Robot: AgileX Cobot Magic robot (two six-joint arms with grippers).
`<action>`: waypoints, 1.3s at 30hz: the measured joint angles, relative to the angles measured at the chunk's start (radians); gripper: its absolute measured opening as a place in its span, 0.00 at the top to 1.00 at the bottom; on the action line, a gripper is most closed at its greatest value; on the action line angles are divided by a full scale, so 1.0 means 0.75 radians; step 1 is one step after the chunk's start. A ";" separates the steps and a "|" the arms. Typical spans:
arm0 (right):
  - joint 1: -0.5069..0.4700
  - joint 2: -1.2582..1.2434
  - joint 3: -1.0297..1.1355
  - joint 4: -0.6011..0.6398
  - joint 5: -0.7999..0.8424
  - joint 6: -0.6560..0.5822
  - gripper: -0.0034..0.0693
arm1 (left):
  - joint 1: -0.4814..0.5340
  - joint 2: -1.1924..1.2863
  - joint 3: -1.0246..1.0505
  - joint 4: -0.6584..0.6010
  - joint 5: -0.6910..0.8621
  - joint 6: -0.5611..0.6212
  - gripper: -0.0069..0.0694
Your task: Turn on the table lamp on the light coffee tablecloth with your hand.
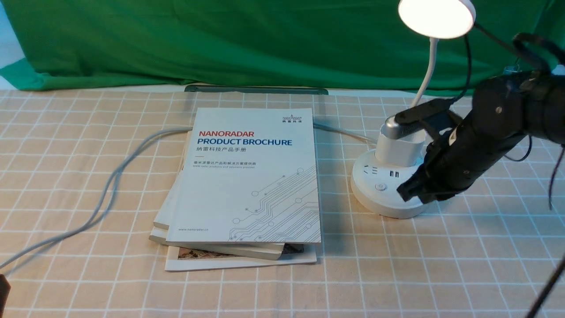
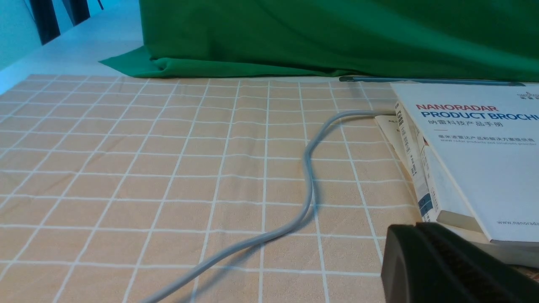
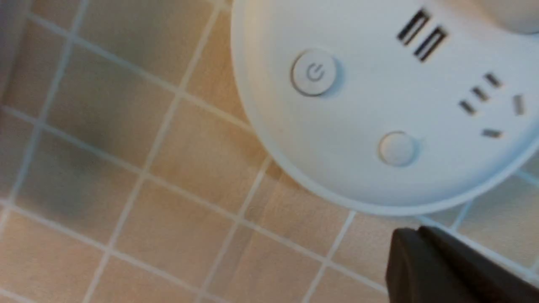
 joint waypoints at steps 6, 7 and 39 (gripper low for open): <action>0.000 -0.442 0.191 0.001 -0.084 0.036 0.91 | 0.000 0.000 0.000 0.000 0.000 0.000 0.88; 0.000 -0.577 0.257 0.003 -0.102 0.037 0.91 | 0.000 0.000 0.000 0.000 0.000 0.000 0.88; 0.000 -2.023 1.212 -0.032 -0.900 -0.037 0.83 | 0.000 0.000 0.000 0.000 0.000 0.000 0.88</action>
